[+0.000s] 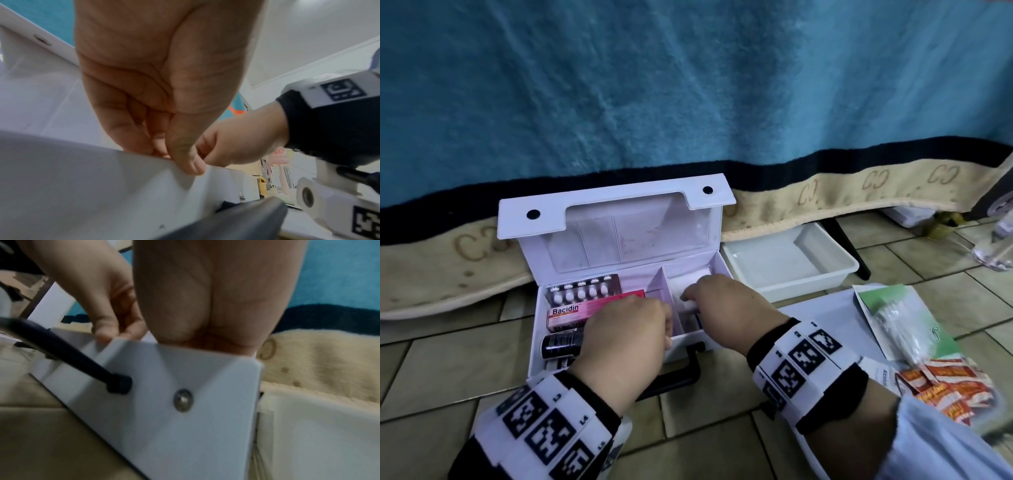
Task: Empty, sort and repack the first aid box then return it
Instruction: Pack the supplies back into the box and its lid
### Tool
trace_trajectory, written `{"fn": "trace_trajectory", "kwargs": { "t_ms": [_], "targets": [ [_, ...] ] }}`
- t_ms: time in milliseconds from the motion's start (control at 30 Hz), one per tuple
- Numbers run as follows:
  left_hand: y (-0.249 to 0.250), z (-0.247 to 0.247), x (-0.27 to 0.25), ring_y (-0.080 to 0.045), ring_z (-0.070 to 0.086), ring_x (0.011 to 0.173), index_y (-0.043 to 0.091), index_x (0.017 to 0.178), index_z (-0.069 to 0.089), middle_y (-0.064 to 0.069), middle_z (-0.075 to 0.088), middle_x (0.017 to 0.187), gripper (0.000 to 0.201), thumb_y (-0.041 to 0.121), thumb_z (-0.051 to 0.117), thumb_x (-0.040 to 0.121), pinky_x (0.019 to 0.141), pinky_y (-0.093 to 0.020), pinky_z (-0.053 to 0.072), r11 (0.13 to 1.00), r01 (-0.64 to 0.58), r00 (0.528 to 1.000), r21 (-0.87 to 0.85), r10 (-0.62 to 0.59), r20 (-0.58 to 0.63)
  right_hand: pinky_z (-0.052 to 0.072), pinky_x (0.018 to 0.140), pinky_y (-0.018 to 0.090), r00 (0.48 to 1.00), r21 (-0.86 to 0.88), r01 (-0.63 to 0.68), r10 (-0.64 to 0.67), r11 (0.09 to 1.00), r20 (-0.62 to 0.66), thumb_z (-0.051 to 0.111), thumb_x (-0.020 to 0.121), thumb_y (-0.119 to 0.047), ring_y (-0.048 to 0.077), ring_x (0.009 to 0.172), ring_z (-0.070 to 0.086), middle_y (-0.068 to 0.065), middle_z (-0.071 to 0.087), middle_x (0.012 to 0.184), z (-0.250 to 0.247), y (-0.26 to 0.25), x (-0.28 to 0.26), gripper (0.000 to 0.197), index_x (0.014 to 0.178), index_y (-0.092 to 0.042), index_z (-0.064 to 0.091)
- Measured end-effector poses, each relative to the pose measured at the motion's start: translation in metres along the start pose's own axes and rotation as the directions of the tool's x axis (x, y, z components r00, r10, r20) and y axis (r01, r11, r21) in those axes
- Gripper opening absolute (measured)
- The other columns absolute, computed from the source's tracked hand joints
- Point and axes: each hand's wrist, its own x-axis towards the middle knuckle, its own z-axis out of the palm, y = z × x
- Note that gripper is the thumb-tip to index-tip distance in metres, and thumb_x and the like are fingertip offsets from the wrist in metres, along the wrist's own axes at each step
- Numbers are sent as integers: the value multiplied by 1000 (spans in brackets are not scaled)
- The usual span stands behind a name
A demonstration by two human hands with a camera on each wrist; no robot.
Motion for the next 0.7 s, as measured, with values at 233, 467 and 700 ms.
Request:
{"fn": "trace_trajectory", "kwargs": {
  "t_ms": [233, 467, 700],
  "targets": [
    [4, -4, -4, -18, 57, 84, 31, 77, 54, 6, 58, 76, 12, 27, 62, 86, 63, -26, 35, 995, -30, 999, 96, 33, -26, 44, 70, 14, 912, 350, -87, 216, 933, -348, 47, 86, -7, 0, 79, 59, -9, 66, 105, -35, 16, -69, 34, 103, -26, 70],
    [26, -9, -16, -23, 60, 101, 26, 98, 56, 0, 62, 105, 12, 27, 45, 93, 65, -27, 34, 895, -132, 990, 426, 137, 19, 32, 37, 10, 707, 509, -387, 602, 769, -371, 61, 82, -7, 2, 35, 46, -8, 57, 49, -48, 81, -162, 22, 78, -25, 73],
    [23, -5, -11, -22, 62, 94, 24, 93, 59, 1, 64, 98, 10, 21, 51, 90, 65, -28, 42, 908, -67, 998, 413, 58, 33, 44, 66, 23, 718, 281, -649, 691, 707, -81, 67, 77, -36, 15, 78, 62, -5, 68, 86, 12, 83, -164, 17, 91, -28, 69]
  ]
}}
